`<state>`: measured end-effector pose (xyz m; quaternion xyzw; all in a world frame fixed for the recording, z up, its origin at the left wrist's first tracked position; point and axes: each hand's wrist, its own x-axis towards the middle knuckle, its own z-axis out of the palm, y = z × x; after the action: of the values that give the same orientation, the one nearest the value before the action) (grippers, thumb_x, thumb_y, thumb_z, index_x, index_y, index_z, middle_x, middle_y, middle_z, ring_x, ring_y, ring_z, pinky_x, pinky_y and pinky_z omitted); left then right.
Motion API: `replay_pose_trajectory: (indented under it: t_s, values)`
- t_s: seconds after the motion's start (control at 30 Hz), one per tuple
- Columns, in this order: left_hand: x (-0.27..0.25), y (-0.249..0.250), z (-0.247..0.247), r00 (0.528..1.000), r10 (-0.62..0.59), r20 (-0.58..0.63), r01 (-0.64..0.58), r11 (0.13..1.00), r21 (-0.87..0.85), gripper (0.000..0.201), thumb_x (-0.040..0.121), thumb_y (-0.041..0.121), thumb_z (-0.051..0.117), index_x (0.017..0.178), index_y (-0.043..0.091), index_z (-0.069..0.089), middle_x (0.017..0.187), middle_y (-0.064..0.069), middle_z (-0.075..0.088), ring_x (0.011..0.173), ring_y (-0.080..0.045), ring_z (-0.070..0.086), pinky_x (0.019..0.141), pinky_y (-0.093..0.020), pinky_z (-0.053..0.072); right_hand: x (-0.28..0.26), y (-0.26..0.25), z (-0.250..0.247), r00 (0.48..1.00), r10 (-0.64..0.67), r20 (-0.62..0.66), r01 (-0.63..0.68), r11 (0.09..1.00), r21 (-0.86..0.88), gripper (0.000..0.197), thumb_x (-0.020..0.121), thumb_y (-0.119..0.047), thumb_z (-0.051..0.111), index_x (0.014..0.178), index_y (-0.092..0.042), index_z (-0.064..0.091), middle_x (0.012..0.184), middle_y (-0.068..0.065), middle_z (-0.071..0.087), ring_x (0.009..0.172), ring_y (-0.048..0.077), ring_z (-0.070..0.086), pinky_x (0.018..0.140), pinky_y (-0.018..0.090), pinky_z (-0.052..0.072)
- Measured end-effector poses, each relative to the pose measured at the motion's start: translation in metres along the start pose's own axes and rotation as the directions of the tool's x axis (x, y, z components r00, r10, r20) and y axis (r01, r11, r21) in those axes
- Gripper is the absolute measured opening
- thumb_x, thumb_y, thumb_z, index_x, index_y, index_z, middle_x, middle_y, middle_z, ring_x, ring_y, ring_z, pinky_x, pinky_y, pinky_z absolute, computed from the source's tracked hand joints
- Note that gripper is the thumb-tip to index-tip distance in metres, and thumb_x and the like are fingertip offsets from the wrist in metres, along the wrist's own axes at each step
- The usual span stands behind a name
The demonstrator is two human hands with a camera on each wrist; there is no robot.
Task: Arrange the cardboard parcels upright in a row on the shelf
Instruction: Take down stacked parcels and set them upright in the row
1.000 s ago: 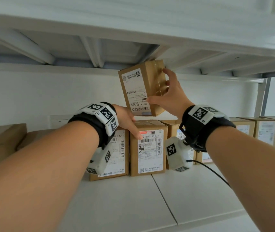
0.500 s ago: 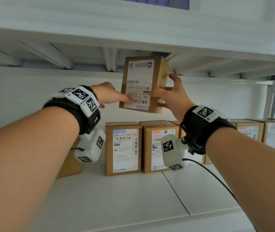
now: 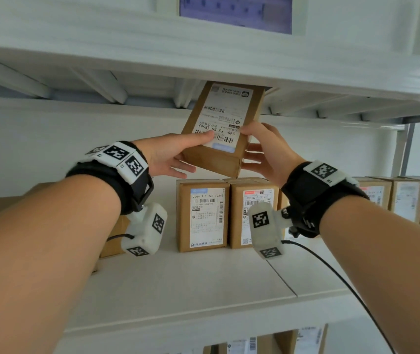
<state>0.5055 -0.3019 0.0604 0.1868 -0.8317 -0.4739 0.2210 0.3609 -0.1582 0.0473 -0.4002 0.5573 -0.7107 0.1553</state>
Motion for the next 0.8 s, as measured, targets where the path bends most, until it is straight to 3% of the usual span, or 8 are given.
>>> replay_pose_trajectory:
  t_s: [0.1, 0.23, 0.4, 0.47, 0.57, 0.67, 0.73, 0.8]
  values:
    - [-0.01, -0.005, -0.003, 1.0, 0.022, 0.015, -0.021, 0.999, -0.047, 0.079, 0.065, 0.061, 0.073, 0.132, 0.024, 0.054, 0.128, -0.008, 0.058, 0.11, -0.026, 0.064, 0.103, -0.043, 0.047, -0.011, 0.003, 0.004, 0.999, 0.026, 0.023, -0.026, 0.999, -0.027, 0.07, 0.082, -0.03, 0.067, 0.143, -0.023, 0.034, 0.122, 0.016, 0.063, 0.109, 0.03, 0.066, 0.087, 0.046, 0.057]
    - [-0.03, -0.01, -0.008, 0.995, 0.074, -0.066, -0.083, 0.986, -0.147, 0.059, 0.076, 0.043, 0.074, 0.127, 0.019, 0.059, 0.125, -0.008, 0.063, 0.11, -0.024, 0.063, 0.1, -0.041, 0.049, -0.025, 0.008, 0.009, 0.999, 0.036, 0.001, -0.035, 0.994, -0.099, 0.073, 0.081, -0.035, 0.071, 0.143, -0.023, 0.036, 0.125, 0.011, 0.058, 0.112, 0.027, 0.062, 0.094, 0.043, 0.054]
    - [-0.056, -0.007, -0.024, 0.969, 0.134, -0.209, -0.173, 0.969, -0.178, 0.024, 0.082, 0.035, 0.068, 0.101, 0.02, 0.066, 0.101, -0.005, 0.071, 0.098, -0.023, 0.065, 0.086, -0.036, 0.055, -0.04, 0.004, 0.012, 0.999, -0.023, -0.023, 0.019, 0.989, -0.145, 0.08, 0.082, -0.036, 0.072, 0.148, -0.026, 0.028, 0.131, 0.006, 0.051, 0.119, 0.024, 0.054, 0.101, 0.043, 0.048]
    - [-0.065, -0.003, -0.03, 0.955, 0.149, -0.255, -0.193, 0.969, -0.156, 0.019, 0.084, 0.034, 0.066, 0.097, 0.02, 0.067, 0.096, -0.002, 0.072, 0.095, -0.021, 0.066, 0.083, -0.033, 0.055, -0.043, 0.0, 0.014, 0.999, -0.051, -0.01, 0.048, 0.978, -0.204, 0.079, 0.079, -0.039, 0.073, 0.146, -0.025, 0.033, 0.129, 0.003, 0.057, 0.117, 0.02, 0.056, 0.102, 0.043, 0.046]
    - [-0.077, 0.003, -0.033, 0.947, 0.173, -0.272, -0.207, 0.973, -0.101, 0.027, 0.077, 0.036, 0.071, 0.098, 0.018, 0.07, 0.098, -0.003, 0.075, 0.098, -0.024, 0.07, 0.085, -0.035, 0.054, -0.045, -0.007, 0.019, 0.993, -0.12, 0.016, 0.119, 0.945, -0.304, 0.068, 0.076, -0.04, 0.074, 0.137, -0.023, 0.047, 0.116, 0.002, 0.068, 0.111, 0.017, 0.061, 0.103, 0.043, 0.045]
    - [-0.084, 0.01, -0.03, 0.948, 0.146, -0.283, -0.159, 0.987, -0.025, 0.056, 0.063, 0.033, 0.078, 0.112, 0.009, 0.068, 0.104, -0.012, 0.074, 0.1, -0.031, 0.071, 0.082, -0.037, 0.056, -0.049, -0.014, 0.026, 0.981, -0.165, 0.099, 0.192, 0.894, -0.405, 0.062, 0.076, -0.044, 0.074, 0.132, -0.026, 0.054, 0.122, 0.001, 0.065, 0.111, 0.016, 0.061, 0.098, 0.035, 0.047]
    - [-0.088, 0.015, -0.027, 0.943, 0.097, -0.318, -0.085, 0.995, 0.054, 0.072, 0.062, 0.031, 0.083, 0.127, 0.015, 0.057, 0.11, -0.01, 0.07, 0.098, -0.028, 0.07, 0.079, -0.034, 0.057, -0.051, -0.02, 0.031, 0.969, -0.173, 0.177, 0.237, 0.856, -0.46, 0.063, 0.075, -0.046, 0.074, 0.132, -0.027, 0.054, 0.127, -0.001, 0.062, 0.115, 0.015, 0.058, 0.098, 0.034, 0.046]
    - [-0.092, 0.019, -0.023, 0.948, 0.064, -0.312, -0.034, 0.994, 0.102, 0.08, 0.057, 0.033, 0.087, 0.13, 0.024, 0.052, 0.114, -0.005, 0.067, 0.098, -0.022, 0.068, 0.081, -0.034, 0.056, -0.052, -0.025, 0.036, 0.95, -0.143, 0.278, 0.269, 0.827, -0.493, 0.068, 0.073, -0.047, 0.076, 0.134, -0.028, 0.052, 0.128, -0.002, 0.062, 0.115, 0.014, 0.059, 0.101, 0.036, 0.046]
